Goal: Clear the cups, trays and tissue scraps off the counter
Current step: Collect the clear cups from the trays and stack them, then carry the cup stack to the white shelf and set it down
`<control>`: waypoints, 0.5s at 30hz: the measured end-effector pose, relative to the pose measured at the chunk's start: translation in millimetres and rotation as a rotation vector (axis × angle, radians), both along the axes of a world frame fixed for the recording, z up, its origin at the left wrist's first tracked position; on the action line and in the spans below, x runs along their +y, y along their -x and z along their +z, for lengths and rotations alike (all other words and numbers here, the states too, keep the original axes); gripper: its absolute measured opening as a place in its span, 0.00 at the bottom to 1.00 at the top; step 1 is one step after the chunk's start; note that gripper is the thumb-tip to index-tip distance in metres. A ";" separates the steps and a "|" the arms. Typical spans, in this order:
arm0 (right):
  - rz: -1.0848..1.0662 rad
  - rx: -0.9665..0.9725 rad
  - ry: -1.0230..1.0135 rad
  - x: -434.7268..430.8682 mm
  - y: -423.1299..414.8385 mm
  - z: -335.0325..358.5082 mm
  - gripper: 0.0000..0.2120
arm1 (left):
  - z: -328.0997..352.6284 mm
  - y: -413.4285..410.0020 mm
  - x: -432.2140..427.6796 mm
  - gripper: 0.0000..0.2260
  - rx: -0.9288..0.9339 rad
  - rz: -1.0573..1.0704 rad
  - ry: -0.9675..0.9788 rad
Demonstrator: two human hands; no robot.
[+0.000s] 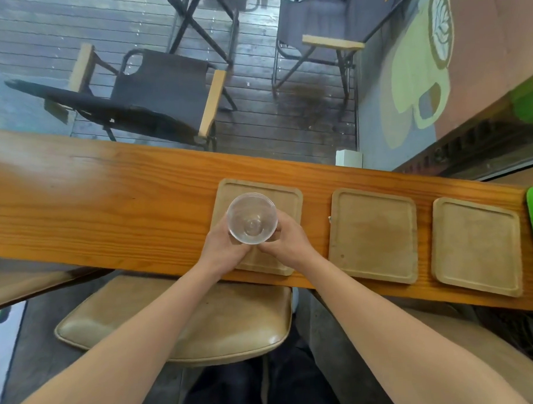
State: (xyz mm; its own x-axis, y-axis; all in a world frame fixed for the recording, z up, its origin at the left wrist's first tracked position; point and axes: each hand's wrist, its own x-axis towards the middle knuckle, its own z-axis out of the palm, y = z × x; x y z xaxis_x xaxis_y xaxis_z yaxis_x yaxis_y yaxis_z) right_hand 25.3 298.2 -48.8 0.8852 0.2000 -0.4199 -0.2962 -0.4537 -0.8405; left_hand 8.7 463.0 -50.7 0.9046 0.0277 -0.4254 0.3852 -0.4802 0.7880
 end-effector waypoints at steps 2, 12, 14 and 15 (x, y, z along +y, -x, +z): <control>0.000 0.000 -0.030 1.2 0.6 -2.7 0.24 | -2.6 -0.1 -1.5 0.24 -0.019 -0.004 -0.006; 0.001 -0.034 -0.012 -22.8 17.3 48.3 0.28 | 33.3 10.1 -15.9 0.22 -0.013 -0.030 0.071; 0.006 -0.099 -0.015 -28.6 18.6 70.2 0.27 | 55.5 10.1 -24.1 0.20 -0.057 -0.057 0.089; -0.002 -0.129 -0.014 -31.4 19.1 82.2 0.25 | 68.0 9.4 -28.8 0.21 -0.086 -0.077 0.097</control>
State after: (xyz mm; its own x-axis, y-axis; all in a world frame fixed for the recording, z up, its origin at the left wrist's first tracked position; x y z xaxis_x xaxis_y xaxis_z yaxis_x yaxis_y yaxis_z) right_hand 6.2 266.8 33.4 0.9320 0.2032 -0.3002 -0.1864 -0.4416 -0.8776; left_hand -0.7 434.2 17.3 0.9356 -0.0806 -0.3437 0.2795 -0.4258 0.8606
